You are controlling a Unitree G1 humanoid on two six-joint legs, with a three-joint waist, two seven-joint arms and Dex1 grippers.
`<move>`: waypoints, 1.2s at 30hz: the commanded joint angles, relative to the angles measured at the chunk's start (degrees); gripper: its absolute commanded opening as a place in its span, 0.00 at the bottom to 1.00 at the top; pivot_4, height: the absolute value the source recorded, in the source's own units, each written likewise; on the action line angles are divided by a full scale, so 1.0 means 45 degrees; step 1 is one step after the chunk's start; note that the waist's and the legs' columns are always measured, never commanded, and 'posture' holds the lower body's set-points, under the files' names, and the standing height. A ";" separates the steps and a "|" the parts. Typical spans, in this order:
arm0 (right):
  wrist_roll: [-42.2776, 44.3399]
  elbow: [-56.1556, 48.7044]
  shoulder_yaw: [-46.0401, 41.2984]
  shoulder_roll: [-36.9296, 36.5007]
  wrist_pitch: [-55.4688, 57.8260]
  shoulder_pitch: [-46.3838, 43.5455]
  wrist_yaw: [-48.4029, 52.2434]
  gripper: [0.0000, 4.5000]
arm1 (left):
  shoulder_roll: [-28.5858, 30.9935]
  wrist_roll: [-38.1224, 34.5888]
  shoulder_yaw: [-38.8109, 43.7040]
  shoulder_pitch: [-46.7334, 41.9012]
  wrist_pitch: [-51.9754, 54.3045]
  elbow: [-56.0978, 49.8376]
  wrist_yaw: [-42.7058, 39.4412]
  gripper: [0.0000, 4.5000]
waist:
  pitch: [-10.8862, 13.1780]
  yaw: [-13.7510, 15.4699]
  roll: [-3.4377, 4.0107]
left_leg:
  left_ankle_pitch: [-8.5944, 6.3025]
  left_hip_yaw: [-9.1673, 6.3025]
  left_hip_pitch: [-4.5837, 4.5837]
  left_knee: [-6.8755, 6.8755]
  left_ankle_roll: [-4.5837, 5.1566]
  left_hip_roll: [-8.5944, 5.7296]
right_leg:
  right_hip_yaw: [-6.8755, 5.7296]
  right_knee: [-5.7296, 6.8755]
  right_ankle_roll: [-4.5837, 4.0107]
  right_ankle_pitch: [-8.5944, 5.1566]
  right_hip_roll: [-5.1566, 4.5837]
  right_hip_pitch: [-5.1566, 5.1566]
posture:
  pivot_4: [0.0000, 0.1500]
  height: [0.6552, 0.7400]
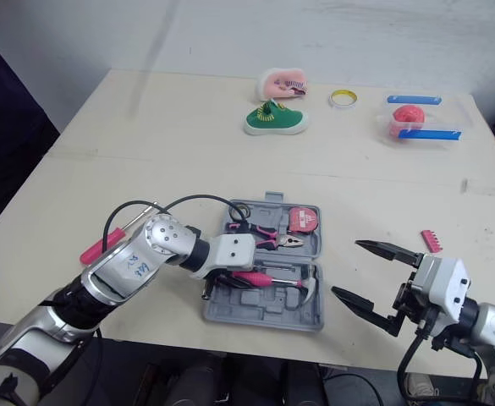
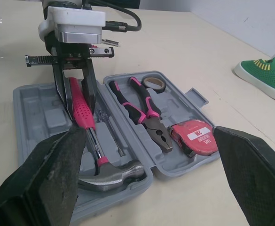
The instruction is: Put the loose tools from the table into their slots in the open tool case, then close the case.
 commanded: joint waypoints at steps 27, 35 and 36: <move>-0.0700 0.2735 0.0393 0.0990 -0.2798 0.0103 0.1635 1.00 | -0.2524 -0.2743 0.3490 0.3061 -0.5197 0.1520 0.0111 0.00 | -0.0011 0.0084 0.0019 | -0.0010 -0.0009 -0.0006 0.0045 0.0020 -0.0005 | -0.0021 0.0001 0.0004 0.0002 -0.0004 0.0019 | 1.00 1.00; -0.0617 0.3635 0.0158 0.1239 -0.4000 0.0742 0.2321 1.00 | -0.2858 -0.2482 0.2980 0.3413 -0.4852 0.1494 0.0690 0.00 | -0.0011 0.0090 0.0020 | -0.0010 -0.0012 -0.0003 0.0045 0.0019 -0.0004 | -0.0021 0.0007 0.0004 0.0002 -0.0005 0.0019 | 1.00 1.00; -0.0594 0.3762 0.0139 0.1254 -0.4146 0.0827 0.2412 1.00 | -0.2860 -0.2425 0.2956 0.3376 -0.4851 0.1564 0.0724 0.00 | -0.0011 0.0093 0.0020 | -0.0010 -0.0012 -0.0003 0.0046 0.0019 -0.0004 | -0.0021 0.0008 0.0004 0.0002 -0.0006 0.0020 | 1.00 1.00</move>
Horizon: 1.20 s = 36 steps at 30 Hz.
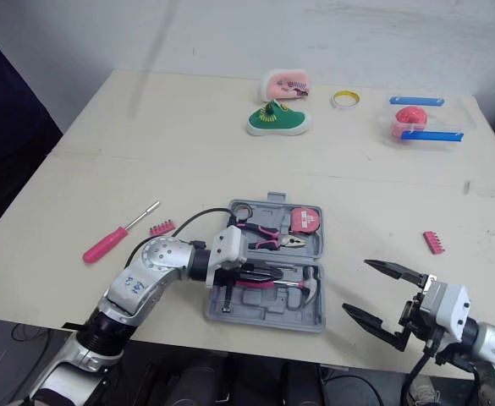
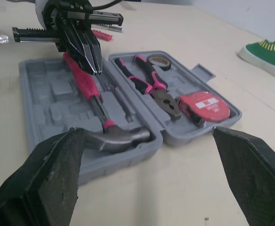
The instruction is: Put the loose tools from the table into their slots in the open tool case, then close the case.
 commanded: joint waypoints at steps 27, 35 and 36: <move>0.0192 0.1818 -0.0218 0.0187 -0.2343 0.0512 0.0871 1.00 | 0.0475 0.2705 -0.1930 0.0115 0.0443 0.1564 0.0665 0.00 | -0.0114 0.0021 0.0147 | -0.0066 0.0004 0.0220 -0.0081 -0.0002 0.0008 | 0.0007 -0.0139 -0.0004 -0.0002 -0.0004 0.0236 | 1.00 1.00; 0.0126 0.1471 -0.0086 0.0168 -0.2100 0.0427 0.0608 1.00 | 0.0474 0.3259 -0.2589 0.0272 0.0885 0.3107 0.0618 0.00 | -0.0364 0.0039 0.0169 | -0.0107 0.0000 0.0250 -0.0081 0.0058 0.0003 | 0.0006 -0.0191 0.0012 0.0009 -0.0022 0.0323 | 1.00 1.00; 0.0123 0.1427 -0.0078 0.0168 -0.2075 0.0429 0.0576 1.00 | 0.0518 0.3273 -0.2655 0.0265 0.0992 0.3138 0.0591 0.00 | -0.0379 0.0034 0.0152 | -0.0149 -0.0004 0.0311 -0.0101 0.0071 0.0006 | 0.0004 -0.0235 0.0009 0.0007 -0.0024 0.0429 | 1.00 1.00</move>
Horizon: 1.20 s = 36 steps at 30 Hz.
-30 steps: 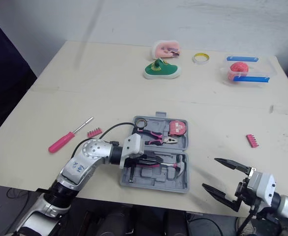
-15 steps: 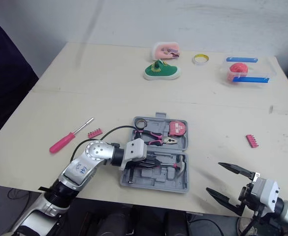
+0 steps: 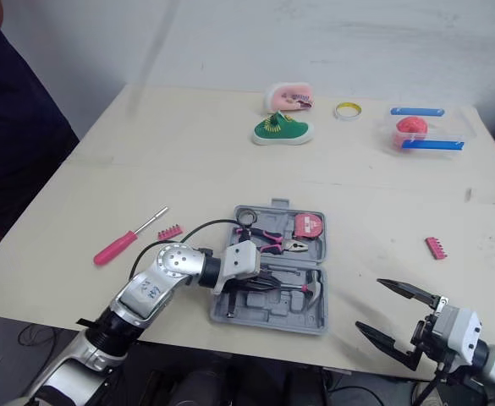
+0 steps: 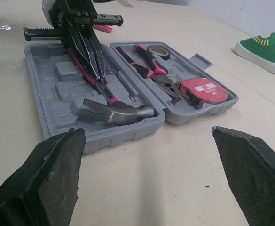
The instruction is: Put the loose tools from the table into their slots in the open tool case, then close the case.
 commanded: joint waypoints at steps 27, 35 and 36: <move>0.0226 -0.2817 -0.0639 -0.0668 0.2142 0.0099 -0.1678 1.00 | 0.0287 -0.1690 0.2016 0.0302 -0.4025 0.0315 -0.1325 0.00 | -0.0018 -0.0113 0.0118 | -0.0076 -0.0005 -0.0082 -0.0023 0.0083 0.0015 | 0.0002 -0.0123 -0.0046 -0.0012 -0.0024 -0.0120 | 1.00 1.00; 0.0496 -0.2672 -0.1786 -0.1099 0.2318 0.0410 -0.1456 1.00 | 0.1688 -0.4103 0.5104 -0.0125 -0.5363 0.0934 -0.3234 0.00 | 0.0042 -0.0050 0.0089 | -0.0004 -0.0008 -0.0211 -0.0023 -0.0024 0.0011 | -0.0072 -0.0149 -0.0009 0.0010 0.0007 -0.0215 | 1.00 1.00; 0.0480 -0.2575 -0.2014 -0.1127 0.2310 0.0464 -0.1451 1.00 | 0.2046 -0.4372 0.5598 -0.0022 -0.5128 0.1072 -0.3271 0.06 | 0.0056 -0.0049 0.0075 | -0.0004 -0.0008 -0.0210 -0.0023 -0.0024 0.0011 | -0.0075 -0.0147 -0.0007 0.0010 0.0012 -0.0211 | 1.00 1.00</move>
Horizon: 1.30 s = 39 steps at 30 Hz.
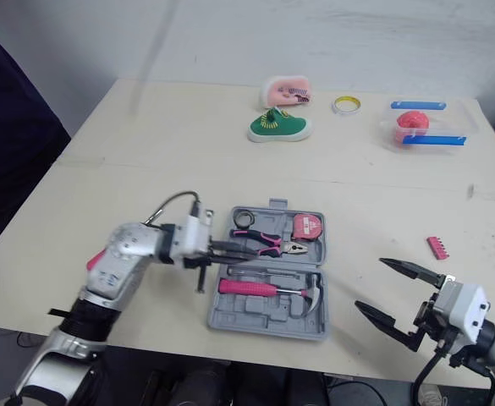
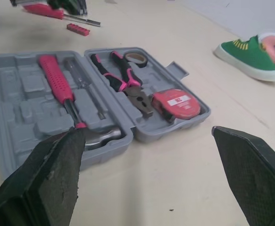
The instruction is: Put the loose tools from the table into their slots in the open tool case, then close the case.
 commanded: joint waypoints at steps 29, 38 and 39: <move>-0.0983 0.9487 -0.4888 -0.0414 -0.4761 0.0855 -0.0201 1.00 | 0.6795 -0.0877 1.0716 0.6340 -0.2721 1.1271 0.2353 1.00 | 0.0296 -0.0325 -0.0172 | -0.0041 0.0065 0.0072 -0.0209 -0.0058 -0.0013 | 0.0002 0.0072 -0.0007 -0.0010 -0.0087 -0.0097 | 1.00 1.00; -0.0800 0.9811 -0.4203 -0.0712 -0.5004 0.0221 0.0252 1.00 | 0.6092 -0.1320 1.1034 0.7066 -0.2177 0.9150 0.2431 1.00 | 0.0297 -0.0391 -0.0163 | 0.0008 0.0099 0.0059 -0.0235 -0.0104 -0.0012 | 0.0025 0.0205 -0.0077 -0.0043 -0.0100 -0.0211 | 1.00 1.00; -0.0782 0.9763 -0.4146 -0.0718 -0.4990 0.0151 0.0334 1.00 | 0.6047 -0.1351 1.1042 0.7094 -0.2089 0.8941 0.2428 1.00 | 0.0296 -0.0407 -0.0166 | 0.0010 0.0101 0.0059 -0.0234 -0.0103 -0.0012 | 0.0025 0.0207 -0.0077 -0.0043 -0.0101 -0.0211 | 1.00 1.00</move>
